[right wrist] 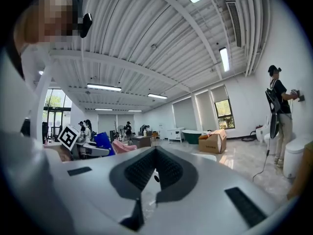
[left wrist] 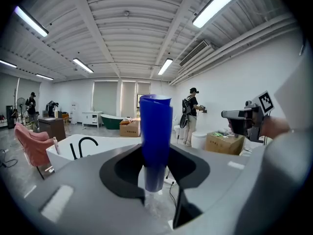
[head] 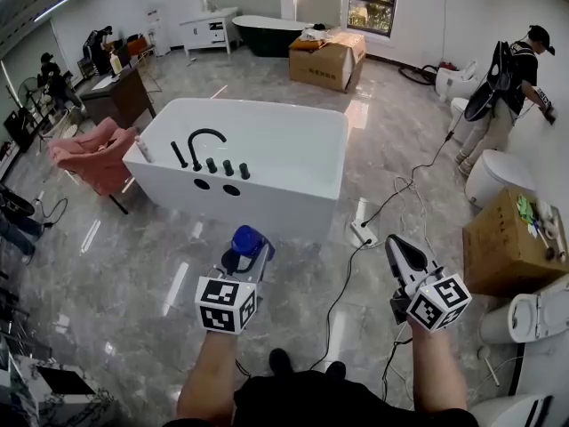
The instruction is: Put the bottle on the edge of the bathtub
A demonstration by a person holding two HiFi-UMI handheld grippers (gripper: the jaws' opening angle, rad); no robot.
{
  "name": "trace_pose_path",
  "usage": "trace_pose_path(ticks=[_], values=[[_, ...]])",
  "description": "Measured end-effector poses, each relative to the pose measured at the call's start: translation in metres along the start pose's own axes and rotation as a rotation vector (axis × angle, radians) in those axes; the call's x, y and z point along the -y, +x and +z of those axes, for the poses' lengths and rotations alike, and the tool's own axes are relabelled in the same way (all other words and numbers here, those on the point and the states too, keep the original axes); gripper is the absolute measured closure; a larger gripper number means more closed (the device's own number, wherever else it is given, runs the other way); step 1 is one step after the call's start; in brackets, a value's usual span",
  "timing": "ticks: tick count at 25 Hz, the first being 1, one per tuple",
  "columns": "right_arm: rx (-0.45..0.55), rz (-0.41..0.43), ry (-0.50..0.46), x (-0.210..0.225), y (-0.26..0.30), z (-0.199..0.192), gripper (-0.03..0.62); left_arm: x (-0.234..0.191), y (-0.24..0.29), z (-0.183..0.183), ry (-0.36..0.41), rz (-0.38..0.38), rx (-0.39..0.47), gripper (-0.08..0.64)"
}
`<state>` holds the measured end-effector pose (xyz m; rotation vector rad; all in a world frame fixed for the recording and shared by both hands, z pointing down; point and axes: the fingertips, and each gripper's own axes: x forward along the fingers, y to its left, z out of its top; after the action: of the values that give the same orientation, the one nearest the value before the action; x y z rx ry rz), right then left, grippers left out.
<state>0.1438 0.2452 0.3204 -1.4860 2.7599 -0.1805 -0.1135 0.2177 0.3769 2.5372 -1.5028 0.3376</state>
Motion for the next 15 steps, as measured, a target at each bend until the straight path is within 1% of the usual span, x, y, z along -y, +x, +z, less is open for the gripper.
trace_pose_path(ticks=[3, 6, 11, 15], values=[[-0.014, -0.015, 0.005, -0.004, -0.001, -0.009, 0.583, -0.002, -0.003, 0.004, 0.009, -0.008, 0.014, 0.403], [-0.043, -0.041, -0.007, -0.011, 0.002, -0.019, 0.583, -0.016, -0.011, 0.004, 0.002, -0.003, 0.023, 0.403], [-0.046, -0.035, 0.007, -0.027, 0.017, -0.022, 0.583, -0.046, -0.023, -0.003, -0.011, 0.013, 0.021, 0.403], [-0.051, -0.030, 0.026, -0.045, 0.032, -0.029, 0.581, -0.067, -0.032, -0.007, -0.012, 0.011, 0.027, 0.403]])
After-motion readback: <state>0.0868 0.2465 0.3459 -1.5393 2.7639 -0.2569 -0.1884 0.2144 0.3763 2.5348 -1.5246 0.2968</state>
